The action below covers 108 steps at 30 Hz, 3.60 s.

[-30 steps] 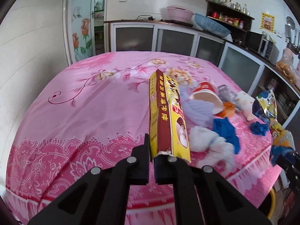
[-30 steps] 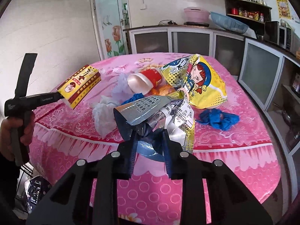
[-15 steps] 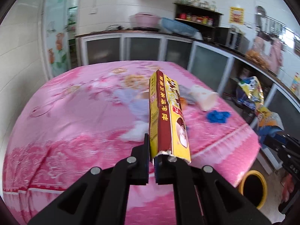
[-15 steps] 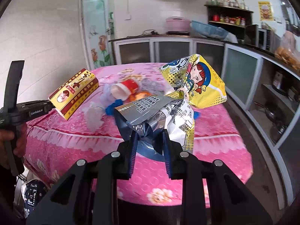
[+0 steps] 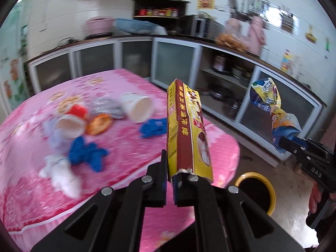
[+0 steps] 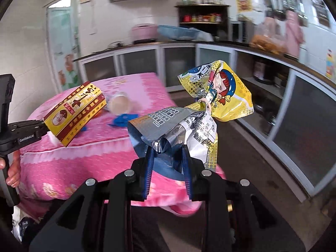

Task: Collect trash
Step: 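Carry box and snack bag to the bin and release both into it, then move both tools back over the table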

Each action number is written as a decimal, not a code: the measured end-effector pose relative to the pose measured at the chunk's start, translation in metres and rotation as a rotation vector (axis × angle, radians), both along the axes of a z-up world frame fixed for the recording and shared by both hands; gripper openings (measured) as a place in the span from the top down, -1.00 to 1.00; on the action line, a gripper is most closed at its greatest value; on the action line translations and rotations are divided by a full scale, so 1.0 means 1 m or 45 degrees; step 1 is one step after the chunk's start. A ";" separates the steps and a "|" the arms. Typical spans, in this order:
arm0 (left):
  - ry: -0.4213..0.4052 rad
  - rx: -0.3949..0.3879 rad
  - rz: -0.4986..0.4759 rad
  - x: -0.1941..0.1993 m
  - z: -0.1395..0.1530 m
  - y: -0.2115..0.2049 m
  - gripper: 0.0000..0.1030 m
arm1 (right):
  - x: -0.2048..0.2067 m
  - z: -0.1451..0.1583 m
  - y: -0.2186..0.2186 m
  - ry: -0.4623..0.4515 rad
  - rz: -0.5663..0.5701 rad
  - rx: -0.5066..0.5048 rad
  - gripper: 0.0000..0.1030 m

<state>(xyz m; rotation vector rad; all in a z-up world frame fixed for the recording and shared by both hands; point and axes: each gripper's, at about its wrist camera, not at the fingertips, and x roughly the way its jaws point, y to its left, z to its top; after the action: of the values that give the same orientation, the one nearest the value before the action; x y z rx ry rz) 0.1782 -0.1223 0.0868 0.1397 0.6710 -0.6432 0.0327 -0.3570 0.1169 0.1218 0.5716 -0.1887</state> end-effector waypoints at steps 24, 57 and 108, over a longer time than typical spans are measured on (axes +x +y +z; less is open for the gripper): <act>0.102 0.149 -0.653 -0.085 -0.079 -0.219 0.92 | -0.120 -0.090 -0.123 0.238 -0.409 0.081 0.51; 0.433 0.536 -0.804 -0.091 -0.234 -0.354 0.90 | -0.110 -0.236 -0.190 0.617 -0.516 0.421 0.47; -0.157 0.041 0.365 -0.009 0.003 0.123 -0.85 | 0.077 -0.028 0.010 0.042 0.233 0.015 -0.76</act>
<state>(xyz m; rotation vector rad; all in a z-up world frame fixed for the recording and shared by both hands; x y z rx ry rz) 0.1695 0.0012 0.0902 0.1089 0.5689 -0.3454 0.1096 -0.3475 0.0894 0.0769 0.6137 -0.0094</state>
